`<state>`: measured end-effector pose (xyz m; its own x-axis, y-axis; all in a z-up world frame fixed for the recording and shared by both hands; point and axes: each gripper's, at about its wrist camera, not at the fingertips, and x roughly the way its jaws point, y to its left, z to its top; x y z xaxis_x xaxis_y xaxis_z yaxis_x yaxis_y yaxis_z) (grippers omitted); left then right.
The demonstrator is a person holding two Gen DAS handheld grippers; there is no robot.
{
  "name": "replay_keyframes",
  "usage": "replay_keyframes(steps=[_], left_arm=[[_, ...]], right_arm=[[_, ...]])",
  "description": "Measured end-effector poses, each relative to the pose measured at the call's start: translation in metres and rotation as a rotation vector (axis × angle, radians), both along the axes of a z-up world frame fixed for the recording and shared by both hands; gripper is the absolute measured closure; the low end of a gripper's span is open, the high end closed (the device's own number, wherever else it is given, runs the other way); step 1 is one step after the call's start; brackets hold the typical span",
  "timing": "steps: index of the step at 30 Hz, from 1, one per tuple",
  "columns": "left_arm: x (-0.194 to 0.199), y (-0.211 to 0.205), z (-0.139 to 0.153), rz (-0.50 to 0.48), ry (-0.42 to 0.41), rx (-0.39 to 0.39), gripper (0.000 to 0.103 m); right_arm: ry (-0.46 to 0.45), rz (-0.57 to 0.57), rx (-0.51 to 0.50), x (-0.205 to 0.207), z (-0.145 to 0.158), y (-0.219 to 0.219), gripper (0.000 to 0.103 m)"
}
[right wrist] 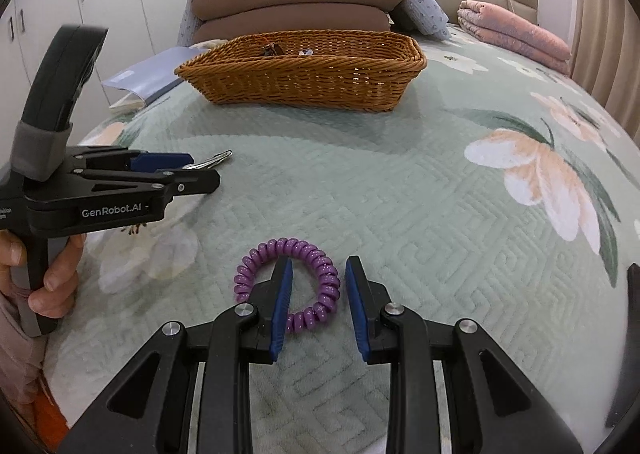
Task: Organize jewelry
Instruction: 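Grasp the silver hair clip with the left tool while the right tool grasps the purple coil hair tie, then carry the silver clip and purple coil into the basket and open both tools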
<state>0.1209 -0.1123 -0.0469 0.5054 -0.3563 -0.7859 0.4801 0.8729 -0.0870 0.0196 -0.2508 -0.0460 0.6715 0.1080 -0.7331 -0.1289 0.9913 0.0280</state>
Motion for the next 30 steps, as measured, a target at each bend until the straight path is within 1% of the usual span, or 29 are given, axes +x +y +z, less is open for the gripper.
replay_keyframes(steps=[1,2,3,4,5,6,10,14,16,20,22,23,26,28,30], left_arm=[[0.0,-0.002,0.0,0.001,-0.006,0.006,0.062],[-0.001,-0.004,0.0,0.001,-0.015,0.014,0.068],[-0.001,-0.006,0.0,-0.002,-0.019,0.018,0.073],[-0.001,-0.007,0.0,-0.003,-0.025,0.024,0.074],[-0.002,-0.008,0.0,-0.002,-0.032,0.031,0.075],[-0.003,-0.009,0.0,-0.002,-0.039,0.039,0.075],[-0.006,-0.008,0.002,-0.002,-0.055,0.038,0.08],[-0.008,-0.005,0.005,0.004,-0.066,0.017,0.08],[-0.009,-0.002,0.009,0.01,-0.072,-0.01,0.08],[-0.009,0.007,0.018,0.033,-0.085,-0.062,0.08],[-0.009,0.01,0.023,0.043,-0.095,-0.07,0.08],[-0.009,0.012,0.029,0.049,-0.109,-0.075,0.079],[-0.006,0.018,0.045,0.061,-0.141,-0.09,0.08],[0.0,0.022,0.063,0.07,-0.182,-0.093,0.08],[0.01,0.025,0.078,0.084,-0.219,-0.091,0.08]], right_arm=[[-0.002,-0.001,-0.008,0.0,0.0,0.001,0.073],[-0.005,-0.002,-0.013,0.0,0.0,0.001,0.073],[-0.007,-0.003,-0.02,-0.001,0.0,0.002,0.073],[-0.011,-0.001,-0.029,-0.001,0.0,0.003,0.078],[-0.014,0.001,-0.035,-0.001,0.0,0.005,0.081],[-0.016,0.004,-0.038,-0.002,0.0,0.006,0.087],[-0.027,0.006,-0.045,-0.004,0.001,0.007,0.09],[-0.03,-0.009,-0.019,-0.002,0.005,0.002,0.09],[-0.035,-0.016,0.01,0.002,0.01,-0.003,0.09],[-0.076,-0.033,0.034,0.011,0.027,-0.007,0.09],[-0.102,-0.031,0.041,0.022,0.04,-0.008,0.09],[-0.11,-0.028,0.044,0.027,0.045,-0.008,0.09],[-0.175,-0.03,0.046,0.052,0.072,-0.007,0.09],[-0.217,-0.043,0.031,0.068,0.086,-0.006,0.09],[-0.227,-0.056,0.043,0.086,0.094,-0.008,0.09]])
